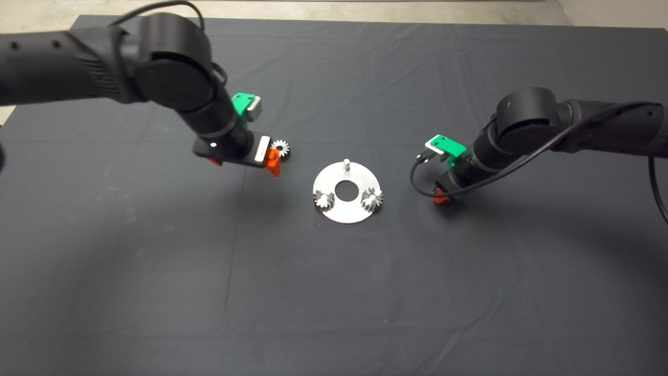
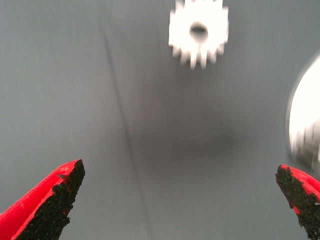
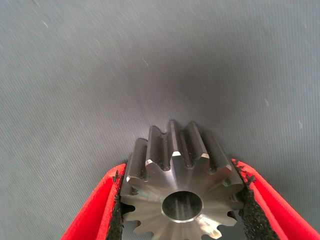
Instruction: Remove an incorrectly installed larger gear and replace it with the correct smaller gear
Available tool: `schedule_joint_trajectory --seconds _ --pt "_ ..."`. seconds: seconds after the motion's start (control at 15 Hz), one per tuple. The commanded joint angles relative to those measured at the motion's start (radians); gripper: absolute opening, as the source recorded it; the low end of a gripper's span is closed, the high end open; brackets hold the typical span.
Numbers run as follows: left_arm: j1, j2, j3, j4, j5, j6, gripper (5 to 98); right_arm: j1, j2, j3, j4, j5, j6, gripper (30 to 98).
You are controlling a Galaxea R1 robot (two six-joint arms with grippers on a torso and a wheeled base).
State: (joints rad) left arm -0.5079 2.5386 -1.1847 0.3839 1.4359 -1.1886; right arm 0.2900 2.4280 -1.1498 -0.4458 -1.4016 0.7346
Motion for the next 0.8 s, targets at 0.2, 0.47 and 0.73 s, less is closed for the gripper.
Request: schedule_joint_trajectory --seconds 0.2,0.47,0.73 --pt "0.012 0.101 -0.185 0.021 -0.029 0.139 98.2 0.026 -0.058 0.095 -0.031 -0.008 0.045 49.5" --pt "0.014 0.112 -0.228 0.021 -0.045 0.179 98.2 0.031 -0.083 0.150 -0.030 -0.013 0.071 51.1" --pt "0.014 0.115 -0.269 0.021 -0.054 0.210 98.2 0.055 -0.099 0.170 -0.028 -0.014 0.072 53.1"
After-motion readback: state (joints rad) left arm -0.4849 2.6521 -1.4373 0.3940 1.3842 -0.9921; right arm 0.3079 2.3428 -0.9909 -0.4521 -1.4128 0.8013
